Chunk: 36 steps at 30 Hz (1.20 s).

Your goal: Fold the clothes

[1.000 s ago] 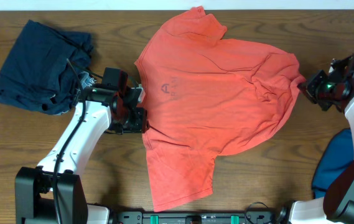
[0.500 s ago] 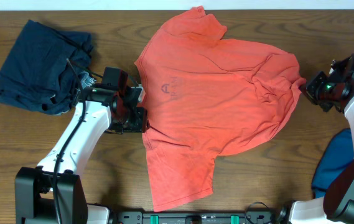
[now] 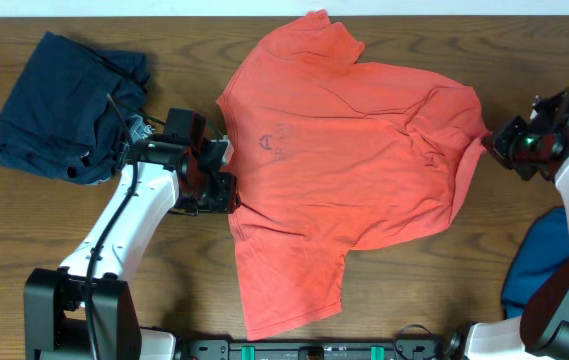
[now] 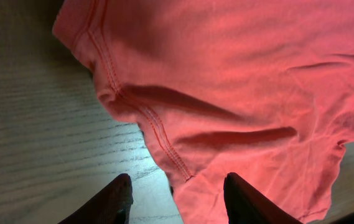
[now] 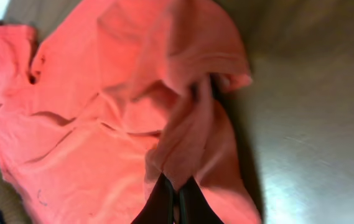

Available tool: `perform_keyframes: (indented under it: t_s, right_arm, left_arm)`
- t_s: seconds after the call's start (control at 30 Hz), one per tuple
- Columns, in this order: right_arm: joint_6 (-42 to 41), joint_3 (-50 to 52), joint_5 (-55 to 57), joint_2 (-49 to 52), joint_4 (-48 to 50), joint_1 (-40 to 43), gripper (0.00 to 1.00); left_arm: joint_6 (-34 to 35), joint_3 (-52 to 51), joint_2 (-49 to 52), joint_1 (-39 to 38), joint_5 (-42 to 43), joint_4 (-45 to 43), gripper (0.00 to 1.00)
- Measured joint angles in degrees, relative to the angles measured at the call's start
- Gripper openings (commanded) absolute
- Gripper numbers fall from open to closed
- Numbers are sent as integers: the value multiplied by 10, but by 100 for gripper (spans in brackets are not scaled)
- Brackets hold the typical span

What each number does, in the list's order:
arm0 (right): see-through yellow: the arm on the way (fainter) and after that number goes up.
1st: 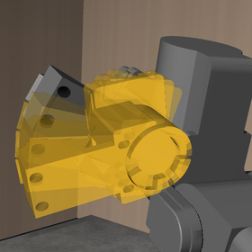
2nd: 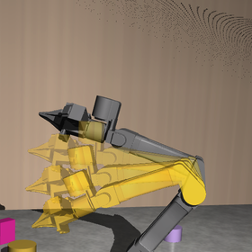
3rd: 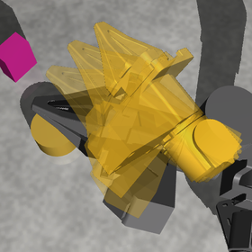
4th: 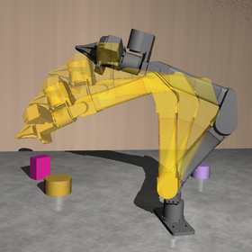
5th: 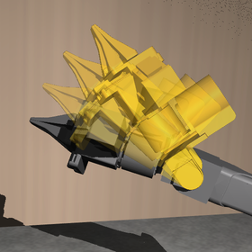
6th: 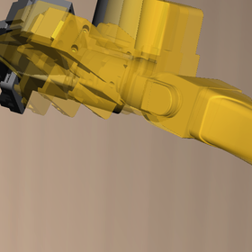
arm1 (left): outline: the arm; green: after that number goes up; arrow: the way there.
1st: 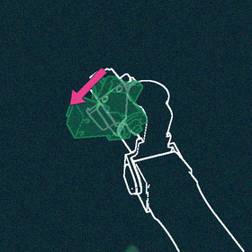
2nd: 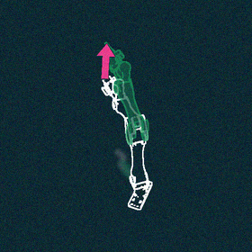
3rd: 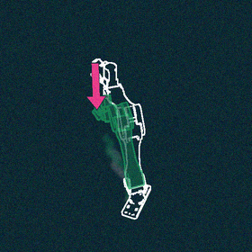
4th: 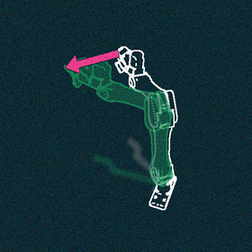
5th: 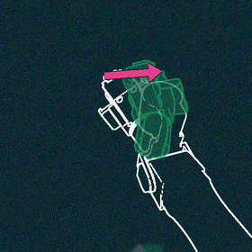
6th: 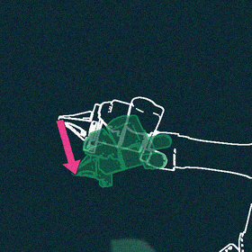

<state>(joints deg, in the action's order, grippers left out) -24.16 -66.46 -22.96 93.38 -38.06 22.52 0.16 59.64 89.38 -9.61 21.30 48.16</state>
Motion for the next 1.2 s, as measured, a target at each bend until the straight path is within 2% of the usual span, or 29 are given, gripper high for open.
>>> perform_keyframes:
  t_s: [0.1, 0.27, 0.43, 0.47, 0.53, 0.57, 0.6, 0.87, 1.2]
  right_arm:
    - [21, -18, 2, -24, -72, 40, 1]
    - [66, -117, 38, -101, -223, 121, 1]
    - [82, -179, 96, -171, -303, 172, 3]
    - [83, -182, 112, -179, -316, 175, 9]
    - [80, -182, 141, -182, -341, 177, 37]
    - [80, -182, 158, -180, -348, 178, 47]
    - [80, -182, 172, -176, -350, 179, 51]
    - [78, -182, 191, -166, -327, 179, 56]
    - [121, -182, 29, -166, -268, 173, 58]
  left_arm:
    - [0, 0, 0, 0, 0, 10, 49]
    - [0, 0, 0, 0, 0, 27, 49]
    - [0, -2, 0, 0, 0, 30, 49]
    - [0, -3, 0, 0, 0, 30, 49]
    - [0, -9, 0, 0, 0, 30, 50]
    - [0, -12, 0, 0, 0, 30, 49]
    - [0, -18, 0, 0, 0, 30, 50]
    - [0, -49, 0, 0, 0, 9, 54]
    - [26, -95, 0, 0, 9, -130, 54]
